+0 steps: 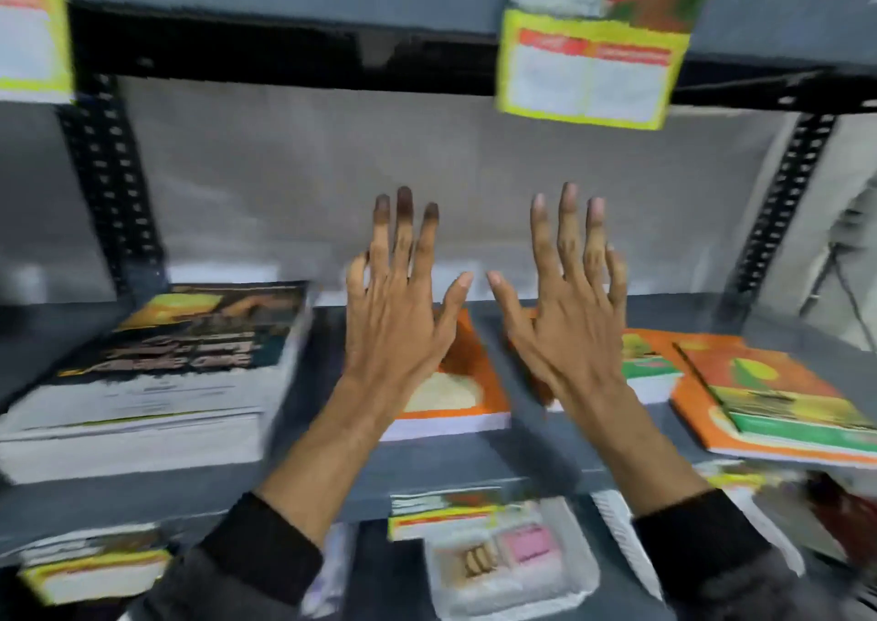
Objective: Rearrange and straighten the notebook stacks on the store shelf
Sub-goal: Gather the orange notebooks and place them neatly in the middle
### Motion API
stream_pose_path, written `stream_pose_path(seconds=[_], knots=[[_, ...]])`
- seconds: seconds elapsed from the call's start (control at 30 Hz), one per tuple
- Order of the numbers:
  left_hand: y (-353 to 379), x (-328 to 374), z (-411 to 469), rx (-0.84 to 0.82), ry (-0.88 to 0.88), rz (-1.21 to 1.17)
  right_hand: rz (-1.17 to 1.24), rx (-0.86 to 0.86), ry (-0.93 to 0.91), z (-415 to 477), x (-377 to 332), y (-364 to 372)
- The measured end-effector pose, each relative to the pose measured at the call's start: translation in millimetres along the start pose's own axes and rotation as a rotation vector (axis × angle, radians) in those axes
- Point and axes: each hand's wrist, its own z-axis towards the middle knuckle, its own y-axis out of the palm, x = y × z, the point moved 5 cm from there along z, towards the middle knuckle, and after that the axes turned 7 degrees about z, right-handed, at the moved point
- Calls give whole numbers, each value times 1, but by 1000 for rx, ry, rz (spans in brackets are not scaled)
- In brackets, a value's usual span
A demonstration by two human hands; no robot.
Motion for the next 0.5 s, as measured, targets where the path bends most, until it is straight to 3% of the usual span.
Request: stream_pose_path(seconds=[0.3,0.5], knots=[[66,294,-44,-197,315,-266,-45,-74,399,-64,264,-71],[115,368,-69,-448,163,-155,-43,-314,684,-111,357,-68]])
